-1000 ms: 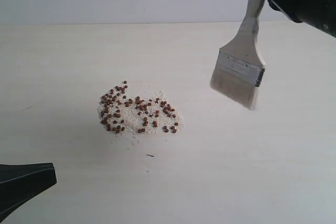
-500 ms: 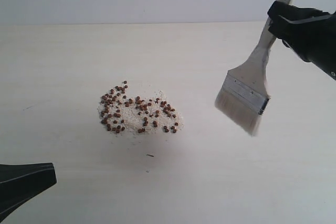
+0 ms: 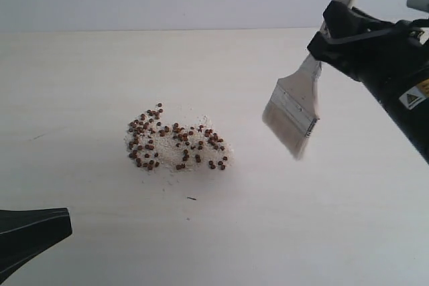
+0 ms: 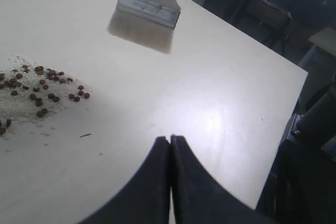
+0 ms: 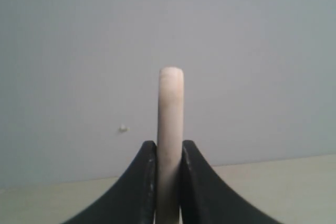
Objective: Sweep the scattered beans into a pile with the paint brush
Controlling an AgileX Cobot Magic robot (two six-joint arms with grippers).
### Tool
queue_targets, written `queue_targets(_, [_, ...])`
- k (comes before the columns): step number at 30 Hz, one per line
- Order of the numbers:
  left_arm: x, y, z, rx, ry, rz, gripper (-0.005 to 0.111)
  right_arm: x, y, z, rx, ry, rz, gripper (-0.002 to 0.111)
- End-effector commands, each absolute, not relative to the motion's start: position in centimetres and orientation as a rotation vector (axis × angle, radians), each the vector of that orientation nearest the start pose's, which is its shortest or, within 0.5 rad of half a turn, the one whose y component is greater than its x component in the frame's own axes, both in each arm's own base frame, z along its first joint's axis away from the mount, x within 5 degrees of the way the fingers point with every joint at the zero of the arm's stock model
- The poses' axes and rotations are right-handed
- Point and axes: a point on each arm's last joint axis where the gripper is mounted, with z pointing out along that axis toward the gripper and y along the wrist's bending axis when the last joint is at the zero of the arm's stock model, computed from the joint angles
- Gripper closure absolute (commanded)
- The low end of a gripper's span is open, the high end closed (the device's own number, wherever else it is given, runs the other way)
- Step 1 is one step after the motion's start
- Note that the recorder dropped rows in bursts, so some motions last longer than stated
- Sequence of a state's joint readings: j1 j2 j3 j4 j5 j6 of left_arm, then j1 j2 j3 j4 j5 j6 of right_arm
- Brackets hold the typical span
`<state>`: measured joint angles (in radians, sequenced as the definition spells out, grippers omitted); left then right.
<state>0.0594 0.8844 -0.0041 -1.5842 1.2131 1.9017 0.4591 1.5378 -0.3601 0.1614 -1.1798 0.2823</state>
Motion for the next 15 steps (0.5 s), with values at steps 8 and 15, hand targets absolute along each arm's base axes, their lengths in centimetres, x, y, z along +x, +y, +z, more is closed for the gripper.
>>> queue_targets(8, [6.9,-8.1,18.1,0.786,1.808,-1.156,0.107,23.6,15.3,16.7,-0.132,1.591,0.361,0.108])
queue_targets(15, [6.9,-8.1,18.1,0.788,1.807,-1.155,0.107,23.8,16.0,16.2,-0.173,1.598,0.367,0.108])
